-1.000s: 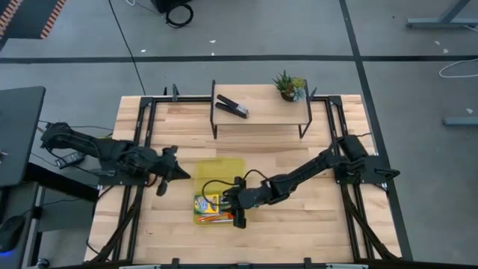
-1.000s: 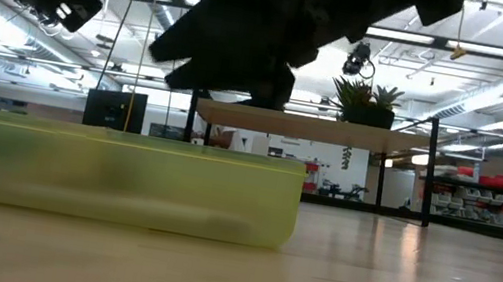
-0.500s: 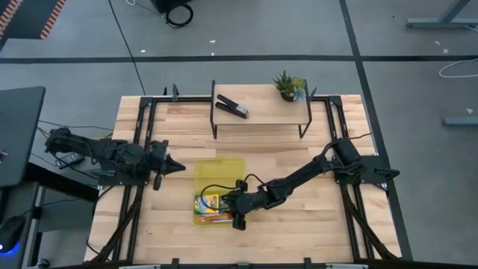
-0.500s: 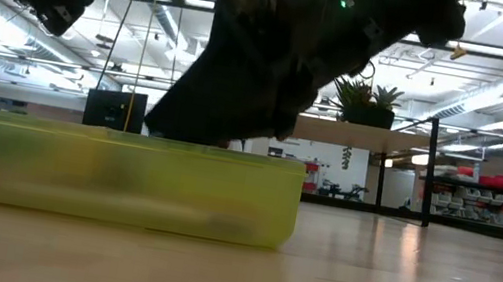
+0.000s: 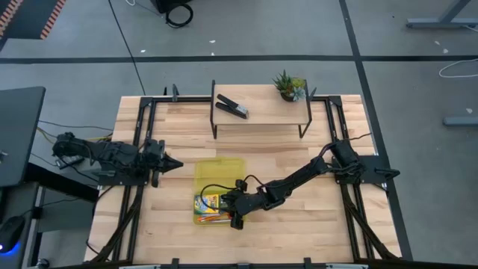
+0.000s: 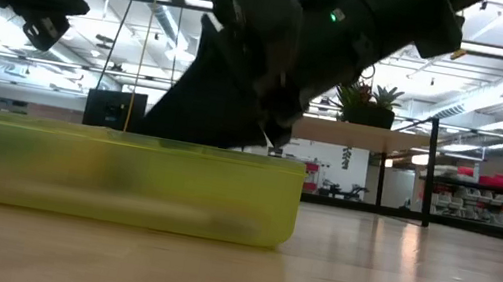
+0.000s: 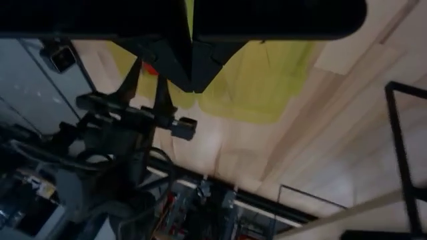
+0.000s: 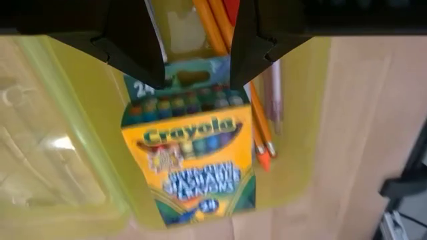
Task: Pack school essentials
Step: Put the crayon box into the yellow supply box
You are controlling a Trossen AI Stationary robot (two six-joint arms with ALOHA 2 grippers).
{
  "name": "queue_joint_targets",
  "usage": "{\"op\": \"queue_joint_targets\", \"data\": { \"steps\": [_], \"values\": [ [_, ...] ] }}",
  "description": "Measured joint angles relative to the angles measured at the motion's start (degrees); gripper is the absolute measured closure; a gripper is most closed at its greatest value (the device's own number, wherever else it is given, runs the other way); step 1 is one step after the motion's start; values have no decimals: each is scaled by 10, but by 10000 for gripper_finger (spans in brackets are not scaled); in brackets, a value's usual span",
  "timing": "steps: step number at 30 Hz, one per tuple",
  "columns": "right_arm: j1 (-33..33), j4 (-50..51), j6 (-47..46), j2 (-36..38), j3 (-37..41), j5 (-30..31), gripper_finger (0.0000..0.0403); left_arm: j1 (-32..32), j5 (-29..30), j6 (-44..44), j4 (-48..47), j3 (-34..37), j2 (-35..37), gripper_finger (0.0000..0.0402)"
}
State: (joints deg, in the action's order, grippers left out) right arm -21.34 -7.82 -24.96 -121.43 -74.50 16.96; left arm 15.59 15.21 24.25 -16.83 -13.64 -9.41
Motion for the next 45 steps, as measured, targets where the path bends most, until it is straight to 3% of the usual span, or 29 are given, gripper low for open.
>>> {"op": "queue_joint_targets", "data": {
  "steps": [15,20,27,45],
  "values": [
    [3,-15,37,0,0,15,226,0,58,-55,-5,11,87,398],
    [3,-28,37,-10,0,15,226,0,62,-82,36,47,88,398],
    [0,-54,-3,-33,-1,11,226,0,72,-68,202,127,79,399],
    [7,-101,50,-36,-1,12,226,1,92,-35,209,130,76,388]
  ]
}}
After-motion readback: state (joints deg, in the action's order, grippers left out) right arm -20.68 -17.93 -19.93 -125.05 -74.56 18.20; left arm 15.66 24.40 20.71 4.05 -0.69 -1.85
